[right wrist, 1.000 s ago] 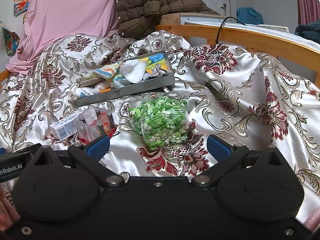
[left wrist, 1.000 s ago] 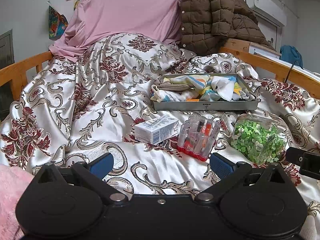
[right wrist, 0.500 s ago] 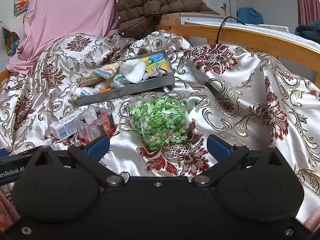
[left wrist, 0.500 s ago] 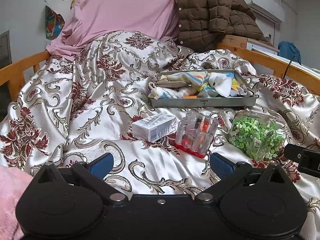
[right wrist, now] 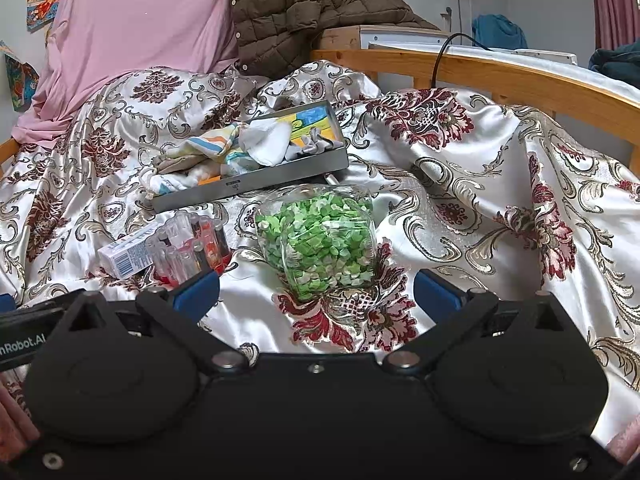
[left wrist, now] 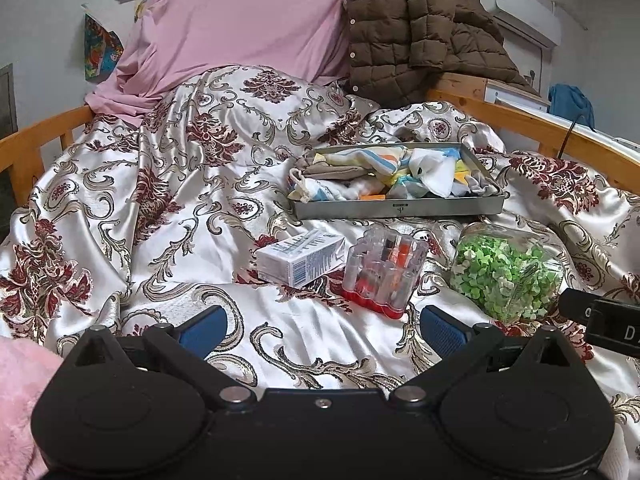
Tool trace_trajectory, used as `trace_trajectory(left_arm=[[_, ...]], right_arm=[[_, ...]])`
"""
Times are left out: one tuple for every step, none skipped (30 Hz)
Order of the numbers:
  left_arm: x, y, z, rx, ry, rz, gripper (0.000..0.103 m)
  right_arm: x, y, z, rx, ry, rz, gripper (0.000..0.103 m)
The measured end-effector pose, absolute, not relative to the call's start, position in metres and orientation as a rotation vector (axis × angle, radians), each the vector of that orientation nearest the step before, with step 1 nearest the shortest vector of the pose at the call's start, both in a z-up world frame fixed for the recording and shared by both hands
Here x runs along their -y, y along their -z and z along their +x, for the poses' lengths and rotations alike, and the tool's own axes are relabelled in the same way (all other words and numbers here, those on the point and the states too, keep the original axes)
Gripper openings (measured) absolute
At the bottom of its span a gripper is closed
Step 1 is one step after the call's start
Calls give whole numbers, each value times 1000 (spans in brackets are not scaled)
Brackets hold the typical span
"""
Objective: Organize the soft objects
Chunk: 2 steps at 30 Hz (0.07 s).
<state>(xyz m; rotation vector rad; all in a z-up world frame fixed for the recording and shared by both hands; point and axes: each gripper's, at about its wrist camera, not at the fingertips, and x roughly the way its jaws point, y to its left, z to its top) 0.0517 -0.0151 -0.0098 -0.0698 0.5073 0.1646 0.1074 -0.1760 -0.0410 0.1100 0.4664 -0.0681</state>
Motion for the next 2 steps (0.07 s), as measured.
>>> trace_trajectory(left_arm=[[15, 9, 51, -508, -162, -70, 102], [15, 9, 51, -508, -159, -69, 102]], right_arm=[[176, 41, 107, -467, 68, 109, 102], [175, 41, 107, -467, 69, 108, 102]])
